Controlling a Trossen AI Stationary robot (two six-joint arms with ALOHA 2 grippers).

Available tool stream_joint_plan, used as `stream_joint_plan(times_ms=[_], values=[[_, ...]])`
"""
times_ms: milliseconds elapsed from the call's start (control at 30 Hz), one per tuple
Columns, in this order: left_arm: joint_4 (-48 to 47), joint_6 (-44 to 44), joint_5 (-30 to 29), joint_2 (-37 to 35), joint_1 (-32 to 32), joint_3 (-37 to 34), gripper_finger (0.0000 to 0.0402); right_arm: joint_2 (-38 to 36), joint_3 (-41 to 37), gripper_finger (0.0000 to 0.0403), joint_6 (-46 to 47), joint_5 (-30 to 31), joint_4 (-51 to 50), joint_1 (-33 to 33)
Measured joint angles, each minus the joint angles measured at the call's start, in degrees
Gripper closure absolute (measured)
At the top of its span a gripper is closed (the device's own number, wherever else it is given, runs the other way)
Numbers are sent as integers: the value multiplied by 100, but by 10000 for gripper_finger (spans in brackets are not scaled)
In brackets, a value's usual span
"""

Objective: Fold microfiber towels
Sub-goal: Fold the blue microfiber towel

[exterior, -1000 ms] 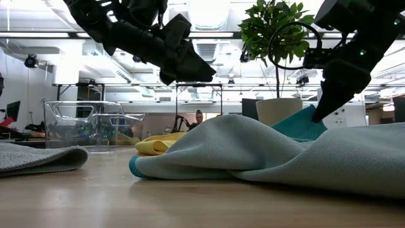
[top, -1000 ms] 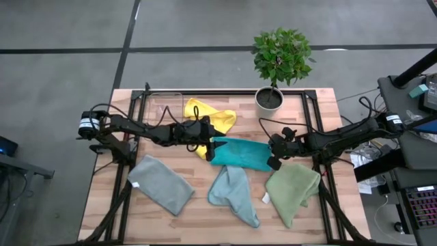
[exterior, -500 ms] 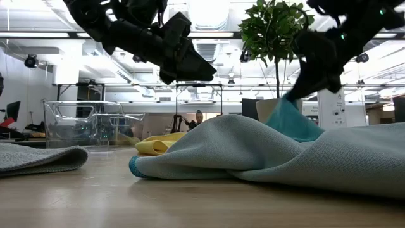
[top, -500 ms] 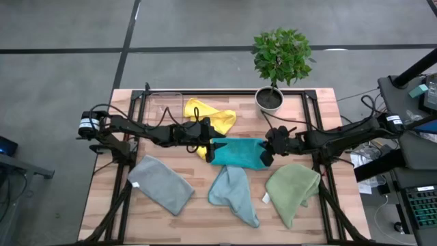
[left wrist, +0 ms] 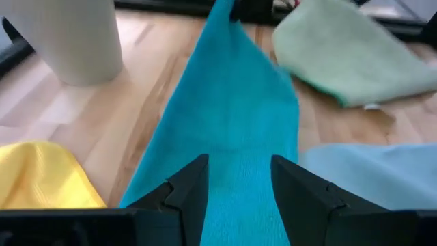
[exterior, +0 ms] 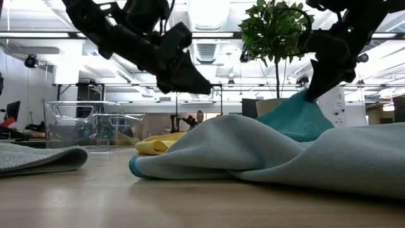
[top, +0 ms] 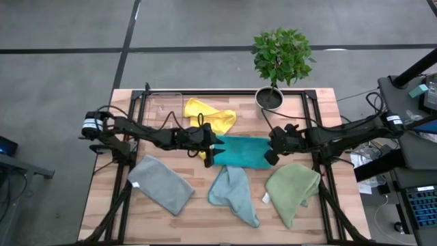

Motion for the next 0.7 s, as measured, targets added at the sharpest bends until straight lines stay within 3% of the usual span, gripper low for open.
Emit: stream_joint_plan(times_ms=[433,700], values=[[332,-256,-113,1283,-15,200,259,0,14,394,-42,-2,608,2],[246,-271,-172,1432,-15,186,259,0,14,393,90,-21,713,-13]])
